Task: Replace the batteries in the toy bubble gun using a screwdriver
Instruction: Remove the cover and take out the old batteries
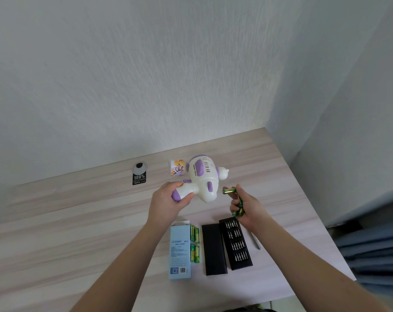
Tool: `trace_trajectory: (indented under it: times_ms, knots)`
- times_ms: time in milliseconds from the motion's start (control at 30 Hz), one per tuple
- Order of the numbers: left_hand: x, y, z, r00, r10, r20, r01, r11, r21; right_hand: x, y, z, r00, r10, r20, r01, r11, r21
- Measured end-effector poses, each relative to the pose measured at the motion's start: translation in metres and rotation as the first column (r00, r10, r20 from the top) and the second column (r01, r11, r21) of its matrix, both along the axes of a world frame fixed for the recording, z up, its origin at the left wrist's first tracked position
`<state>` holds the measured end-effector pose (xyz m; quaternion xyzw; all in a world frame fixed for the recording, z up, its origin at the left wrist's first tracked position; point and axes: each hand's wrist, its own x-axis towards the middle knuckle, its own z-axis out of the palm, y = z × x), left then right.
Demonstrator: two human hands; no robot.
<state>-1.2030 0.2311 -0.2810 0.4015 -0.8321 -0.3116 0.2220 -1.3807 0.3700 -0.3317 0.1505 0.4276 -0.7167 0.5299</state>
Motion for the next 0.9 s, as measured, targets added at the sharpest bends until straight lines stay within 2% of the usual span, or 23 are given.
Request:
trace_trajectory:
  times_ms: [167, 333, 667, 767, 900]
  knots:
    - [-0.003, 0.004, 0.003, 0.992, 0.077, -0.103, -0.056, 0.980, 0.191, -0.006, 0.003, 0.008, 0.997, 0.042, -0.069, -0.039, 0.998, 0.055]
    - [-0.006, 0.006, 0.001, 0.982, 0.139, -0.130, -0.091, 0.944, 0.316, 0.002, 0.002, 0.018, 0.958, 0.244, -0.150, -0.232, 0.968, 0.097]
    - [-0.008, 0.014, -0.002, 0.986, 0.103, -0.133, -0.048, 0.929, 0.366, 0.007, 0.000, 0.040, 0.866, 0.451, -0.216, -0.465, 0.885, -0.014]
    - [-0.006, 0.014, -0.005, 0.987, 0.085, -0.139, -0.028, 0.929, 0.369, 0.005, 0.002, 0.041, 0.859, 0.485, -0.162, -0.496, 0.868, -0.033]
    - [-0.005, 0.013, -0.008, 0.989, 0.050, -0.136, 0.004, 0.928, 0.374, 0.003, 0.006, 0.040, 0.827, 0.523, -0.207, -0.537, 0.844, -0.015]
